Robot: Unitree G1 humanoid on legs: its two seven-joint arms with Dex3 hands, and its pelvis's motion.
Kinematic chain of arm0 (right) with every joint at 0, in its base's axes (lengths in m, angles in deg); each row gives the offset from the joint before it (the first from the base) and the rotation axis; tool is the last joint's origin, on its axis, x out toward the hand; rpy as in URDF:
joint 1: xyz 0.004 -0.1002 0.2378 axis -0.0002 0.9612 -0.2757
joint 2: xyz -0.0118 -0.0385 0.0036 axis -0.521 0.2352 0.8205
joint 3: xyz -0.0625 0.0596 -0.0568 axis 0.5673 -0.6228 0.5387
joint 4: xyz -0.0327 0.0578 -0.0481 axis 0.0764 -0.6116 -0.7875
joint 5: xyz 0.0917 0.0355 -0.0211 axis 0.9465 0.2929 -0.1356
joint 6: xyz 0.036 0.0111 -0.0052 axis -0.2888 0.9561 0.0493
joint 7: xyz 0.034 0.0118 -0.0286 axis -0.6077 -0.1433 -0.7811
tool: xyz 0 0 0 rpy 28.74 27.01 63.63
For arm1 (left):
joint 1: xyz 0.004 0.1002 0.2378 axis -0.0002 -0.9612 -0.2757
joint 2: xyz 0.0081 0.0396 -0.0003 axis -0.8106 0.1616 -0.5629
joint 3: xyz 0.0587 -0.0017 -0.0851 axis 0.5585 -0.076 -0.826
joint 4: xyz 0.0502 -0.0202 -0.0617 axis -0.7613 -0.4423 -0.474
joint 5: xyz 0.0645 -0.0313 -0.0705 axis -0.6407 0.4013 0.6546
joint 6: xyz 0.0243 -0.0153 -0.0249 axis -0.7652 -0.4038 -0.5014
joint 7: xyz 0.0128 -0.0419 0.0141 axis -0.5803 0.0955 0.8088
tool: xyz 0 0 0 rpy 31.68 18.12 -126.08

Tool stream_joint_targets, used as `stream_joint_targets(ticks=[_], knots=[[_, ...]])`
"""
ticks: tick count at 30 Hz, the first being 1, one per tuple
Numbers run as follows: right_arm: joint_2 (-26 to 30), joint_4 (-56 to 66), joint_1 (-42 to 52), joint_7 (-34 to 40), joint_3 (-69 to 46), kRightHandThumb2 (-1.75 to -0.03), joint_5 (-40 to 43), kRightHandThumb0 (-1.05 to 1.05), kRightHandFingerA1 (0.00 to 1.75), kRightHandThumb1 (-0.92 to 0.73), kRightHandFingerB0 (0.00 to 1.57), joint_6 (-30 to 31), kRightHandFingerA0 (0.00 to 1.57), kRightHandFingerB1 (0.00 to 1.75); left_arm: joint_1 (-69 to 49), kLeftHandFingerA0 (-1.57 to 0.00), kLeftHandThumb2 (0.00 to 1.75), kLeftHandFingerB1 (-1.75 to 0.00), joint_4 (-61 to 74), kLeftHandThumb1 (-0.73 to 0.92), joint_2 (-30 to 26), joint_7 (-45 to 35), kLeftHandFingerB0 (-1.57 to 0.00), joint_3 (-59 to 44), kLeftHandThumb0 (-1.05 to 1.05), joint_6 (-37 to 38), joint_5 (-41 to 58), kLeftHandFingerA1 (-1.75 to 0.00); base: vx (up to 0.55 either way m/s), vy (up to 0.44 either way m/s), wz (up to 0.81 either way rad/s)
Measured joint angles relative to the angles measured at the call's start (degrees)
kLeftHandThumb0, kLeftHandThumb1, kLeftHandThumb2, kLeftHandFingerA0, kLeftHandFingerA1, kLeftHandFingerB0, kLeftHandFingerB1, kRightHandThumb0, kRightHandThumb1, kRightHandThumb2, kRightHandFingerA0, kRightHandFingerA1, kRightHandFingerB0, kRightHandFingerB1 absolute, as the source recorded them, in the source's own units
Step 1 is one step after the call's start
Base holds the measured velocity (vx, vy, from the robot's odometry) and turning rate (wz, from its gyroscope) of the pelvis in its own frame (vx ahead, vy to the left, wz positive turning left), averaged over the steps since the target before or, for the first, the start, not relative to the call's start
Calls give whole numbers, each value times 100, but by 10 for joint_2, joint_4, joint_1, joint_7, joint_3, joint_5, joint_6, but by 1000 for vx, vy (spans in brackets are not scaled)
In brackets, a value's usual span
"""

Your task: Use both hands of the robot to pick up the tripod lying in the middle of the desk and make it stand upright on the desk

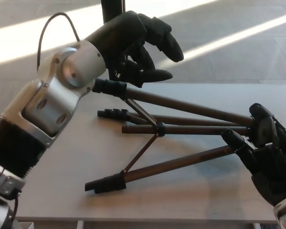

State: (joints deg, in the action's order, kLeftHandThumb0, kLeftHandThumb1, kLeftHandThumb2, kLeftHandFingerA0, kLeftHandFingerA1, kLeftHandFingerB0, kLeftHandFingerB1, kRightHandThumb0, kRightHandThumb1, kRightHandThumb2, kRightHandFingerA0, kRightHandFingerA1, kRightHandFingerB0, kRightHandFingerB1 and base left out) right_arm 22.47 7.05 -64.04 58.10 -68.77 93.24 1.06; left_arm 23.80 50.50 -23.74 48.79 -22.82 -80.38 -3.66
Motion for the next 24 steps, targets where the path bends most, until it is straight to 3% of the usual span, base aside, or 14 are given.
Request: stream_joint_targets(ticks=[2, 4, 5, 7, 8, 10, 12, 13, 15, 16, 19, 20, 23, 24], knots=[[0, 3, 4, 0, -2, -61, 1, -59, 87, -69, 63, 1, 70, 56, 5, -41, 61, -41, -17, 68, 0, 1, -43, 17, -74, 0, -15, -57, 0, 0, 0], [0, 7, 8, 0, -5, -61, 1, -59, 87, -69, 63, 2, 70, 56, 10, -41, 61, -41, -32, 68, 0, 1, -43, 35, -74, 0, -30, -57, 0, 0, 0], [0, 9, 9, 0, -6, -61, 2, -59, 88, -68, 62, 3, 71, 57, 12, -24, 61, -35, -37, 67, 0, 1, -30, 44, -77, 0, -38, -50, 0, 0, 0], [0, 13, 12, 0, -7, -60, 3, -59, 89, -69, 61, 4, 71, 56, 16, -18, 60, -32, -49, 67, 0, 1, -25, 63, -78, 0, -53, -45, 0, 0, 0], [0, 15, 12, 0, -8, -60, 4, -58, 89, -69, 59, 5, 71, 56, 18, -2, 92, -38, -54, 52, 0, 1, -13, 72, -82, 0, -61, -26, 0, 0, 0], [0, 18, 14, 0, -10, -61, 5, -58, 90, -69, 62, 6, 73, 57, 20, 0, 94, -29, -62, 57, 0, 1, -8, 88, -89, 0, -74, -13, 0, 0, 0], [0, 20, 15, 0, -11, -61, 8, -58, 90, -69, 62, 7, 73, 57, 23, 0, 94, -29, -73, 57, 0, 2, -8, 107, -89, 0, -92, -13, 0, 0, 0], [0, 20, 16, 0, -12, -60, 9, -58, 90, -68, 63, 7, 75, 57, 24, 0, 94, -18, -78, 65, 0, 2, -16, 114, -104, 0, -98, -3, 0, 0, 0], [0, 20, 17, 0, -12, -61, 10, -58, 89, -69, 62, 8, 74, 58, 26, 0, 96, -19, -88, 64, 0, 5, -16, 129, -103, 0, -112, -7, 0, 0, 0], [0, 20, 18, 0, -13, -61, 11, -58, 91, -69, 62, 8, 75, 59, 26, 0, 99, -15, -94, 65, 1, 8, -6, 137, -99, 0, -120, -12, 0, 0, 0], [0, 20, 21, 0, -13, -61, 14, -57, 90, -70, 63, 10, 75, 59, 27, 0, 100, -12, -111, 66, 4, 17, -5, 157, -102, -1, -143, -11, 0, 0, 0], [0, 20, 22, 0, -13, -61, 15, -57, 91, -70, 63, 11, 76, 59, 27, 0, 99, -24, -117, 63, 6, 20, -12, 163, -98, -2, -151, -13, 0, 0, 0], [0, 21, 24, 0, -13, -61, 18, -57, 92, -70, 63, 12, 76, 59, 27, 0, 98, -26, -133, 62, 18, 36, -11, 175, -96, -4, -174, -13, 0, 0, 0], [0, 22, 24, 0, -13, -60, 19, -57, 91, -71, 63, 13, 77, 58, 27, 0, 64, -30, -139, 72, 23, 42, -13, 178, -79, -4, -182, -21, 0, 0, 0]])
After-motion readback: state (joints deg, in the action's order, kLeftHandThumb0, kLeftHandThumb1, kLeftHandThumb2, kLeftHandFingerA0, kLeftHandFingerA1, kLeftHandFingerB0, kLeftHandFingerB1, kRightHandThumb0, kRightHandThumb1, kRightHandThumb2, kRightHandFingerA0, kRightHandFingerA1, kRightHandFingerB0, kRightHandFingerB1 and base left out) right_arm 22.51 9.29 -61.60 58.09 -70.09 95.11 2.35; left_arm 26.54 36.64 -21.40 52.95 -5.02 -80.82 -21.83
